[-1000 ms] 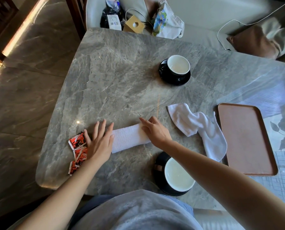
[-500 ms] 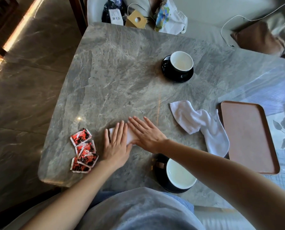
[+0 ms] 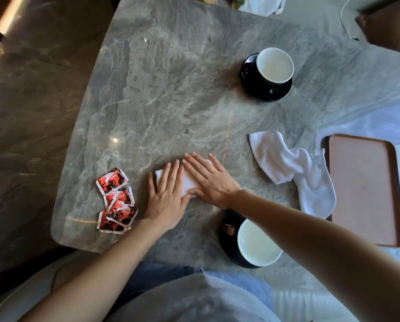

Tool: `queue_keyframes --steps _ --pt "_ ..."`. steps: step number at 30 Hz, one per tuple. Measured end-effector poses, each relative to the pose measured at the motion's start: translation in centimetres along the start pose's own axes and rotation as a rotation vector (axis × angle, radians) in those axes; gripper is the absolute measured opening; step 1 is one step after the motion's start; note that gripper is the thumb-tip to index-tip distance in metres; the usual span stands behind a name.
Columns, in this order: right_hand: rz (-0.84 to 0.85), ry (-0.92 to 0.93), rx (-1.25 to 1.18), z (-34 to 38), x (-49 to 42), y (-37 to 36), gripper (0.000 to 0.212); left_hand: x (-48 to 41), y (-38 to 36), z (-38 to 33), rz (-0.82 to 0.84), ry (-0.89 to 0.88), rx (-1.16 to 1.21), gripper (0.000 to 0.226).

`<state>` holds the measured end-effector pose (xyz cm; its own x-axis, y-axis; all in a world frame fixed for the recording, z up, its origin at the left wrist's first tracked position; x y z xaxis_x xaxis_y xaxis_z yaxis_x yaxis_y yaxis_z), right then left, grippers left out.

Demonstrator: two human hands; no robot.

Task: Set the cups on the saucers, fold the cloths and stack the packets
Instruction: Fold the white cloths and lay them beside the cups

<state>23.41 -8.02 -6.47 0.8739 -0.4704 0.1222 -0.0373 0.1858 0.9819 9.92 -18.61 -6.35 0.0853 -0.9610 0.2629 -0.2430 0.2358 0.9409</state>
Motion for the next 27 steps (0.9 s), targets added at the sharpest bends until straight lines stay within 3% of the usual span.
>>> queue_keyframes --steps 8,11,16,19,24,27 --pt "0.022 -0.028 0.003 0.0 0.1 -0.3 0.073 -0.1 -0.2 0.1 -0.002 -0.024 0.043 0.074" --pt "0.102 -0.039 -0.017 0.0 0.0 0.3 0.074 0.2 0.1 -0.3 -0.044 0.038 0.188 0.078" --pt "0.118 -0.276 -0.512 -0.1 -0.6 1.8 0.068 0.2 1.5 -2.1 -0.352 0.565 0.789 0.085" --pt "0.164 -0.251 -0.467 -0.5 -0.6 2.4 0.067 -0.3 1.4 -2.5 -0.364 0.857 1.224 0.074" --pt "0.187 -0.252 -0.446 -0.6 -0.3 2.5 0.068 -0.9 2.8 -3.7 -0.366 1.227 1.624 0.05" --pt "0.172 -0.299 -0.51 -0.8 0.0 2.6 0.068 -2.1 3.6 -4.1 -0.306 1.229 1.86 0.035"
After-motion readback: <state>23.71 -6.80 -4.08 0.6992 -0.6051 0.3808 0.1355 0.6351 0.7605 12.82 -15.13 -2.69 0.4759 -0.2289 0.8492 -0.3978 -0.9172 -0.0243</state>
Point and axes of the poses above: each hand's wrist, its own x-axis away from the middle knuckle, its own y-axis out of the back of the hand, z = x × y, the point moved 1 cm from there along -x, towards the middle knuckle, and after that the axes turned 3 degrees about -y, right-handed, at the moved point
